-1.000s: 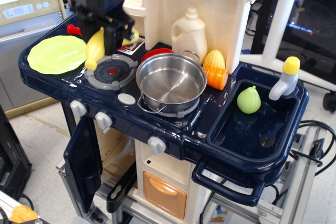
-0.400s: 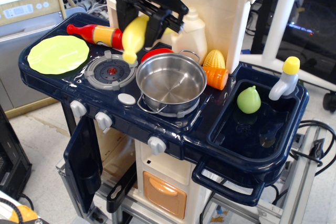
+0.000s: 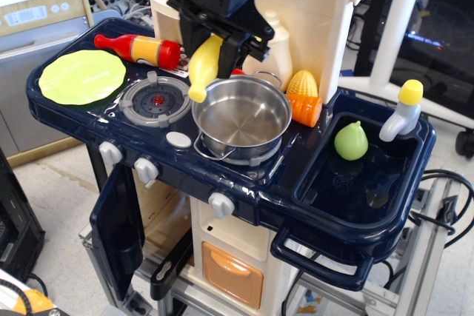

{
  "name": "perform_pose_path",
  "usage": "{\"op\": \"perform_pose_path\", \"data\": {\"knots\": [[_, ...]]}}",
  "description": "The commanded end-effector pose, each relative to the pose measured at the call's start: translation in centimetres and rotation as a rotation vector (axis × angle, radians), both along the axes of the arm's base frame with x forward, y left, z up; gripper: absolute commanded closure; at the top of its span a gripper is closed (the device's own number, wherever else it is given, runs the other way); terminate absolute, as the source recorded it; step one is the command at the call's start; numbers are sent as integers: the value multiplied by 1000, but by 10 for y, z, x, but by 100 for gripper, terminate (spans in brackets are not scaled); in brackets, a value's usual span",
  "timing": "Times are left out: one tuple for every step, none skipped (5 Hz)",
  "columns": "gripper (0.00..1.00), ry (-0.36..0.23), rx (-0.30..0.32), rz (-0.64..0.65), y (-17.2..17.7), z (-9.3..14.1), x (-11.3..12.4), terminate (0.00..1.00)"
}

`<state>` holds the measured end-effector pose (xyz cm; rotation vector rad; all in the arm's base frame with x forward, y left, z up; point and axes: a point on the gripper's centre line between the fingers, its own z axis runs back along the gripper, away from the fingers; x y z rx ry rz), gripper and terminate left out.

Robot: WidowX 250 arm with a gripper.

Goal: Put banana in pot or pan

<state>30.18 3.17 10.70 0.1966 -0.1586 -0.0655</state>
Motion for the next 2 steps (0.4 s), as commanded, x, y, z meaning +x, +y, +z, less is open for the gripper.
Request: {"op": "perform_pose_path", "data": {"knots": [[0,-26,-43,-21,-5,13,9,0],[0,-26,-43,-21,-5,13,9,100]]}}
